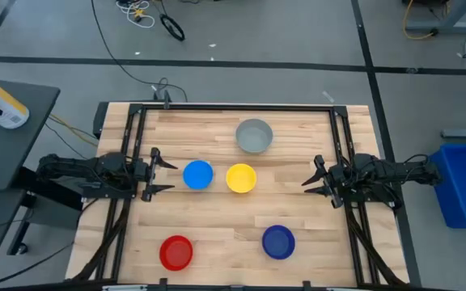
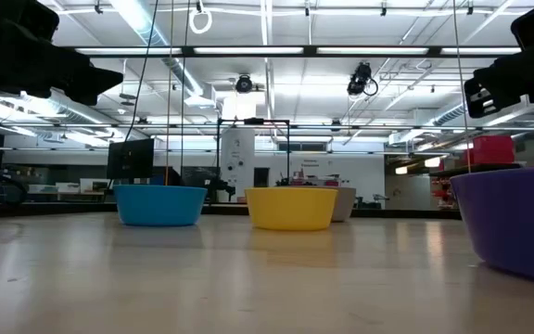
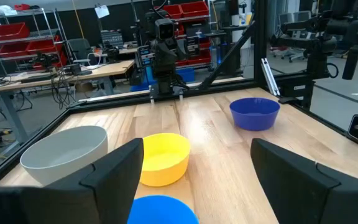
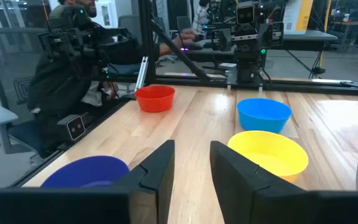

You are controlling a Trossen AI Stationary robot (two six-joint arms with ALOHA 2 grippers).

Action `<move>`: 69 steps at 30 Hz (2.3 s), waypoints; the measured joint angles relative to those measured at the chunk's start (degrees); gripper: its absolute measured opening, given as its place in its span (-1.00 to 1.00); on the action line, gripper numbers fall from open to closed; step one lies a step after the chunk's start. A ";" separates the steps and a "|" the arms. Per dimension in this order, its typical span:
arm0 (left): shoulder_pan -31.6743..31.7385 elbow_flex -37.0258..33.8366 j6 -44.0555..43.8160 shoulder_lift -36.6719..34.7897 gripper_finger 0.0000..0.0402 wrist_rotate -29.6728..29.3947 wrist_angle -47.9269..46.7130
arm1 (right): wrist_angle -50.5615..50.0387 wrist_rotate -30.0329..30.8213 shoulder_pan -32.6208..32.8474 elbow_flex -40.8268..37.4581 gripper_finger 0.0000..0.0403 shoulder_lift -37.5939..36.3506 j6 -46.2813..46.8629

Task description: Nest bowls inside each other

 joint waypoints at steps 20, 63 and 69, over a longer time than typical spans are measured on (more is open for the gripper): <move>0.01 0.00 -0.02 -0.01 0.53 0.00 0.00 | 0.01 -0.01 0.00 0.00 -0.42 -0.01 0.01; 0.02 -0.01 0.19 0.00 0.53 0.00 0.08 | 0.01 0.01 0.02 -0.01 -0.04 0.00 0.12; 0.01 0.00 2.32 -0.02 0.53 -0.04 0.24 | 0.54 2.77 -0.13 0.01 0.02 0.00 1.74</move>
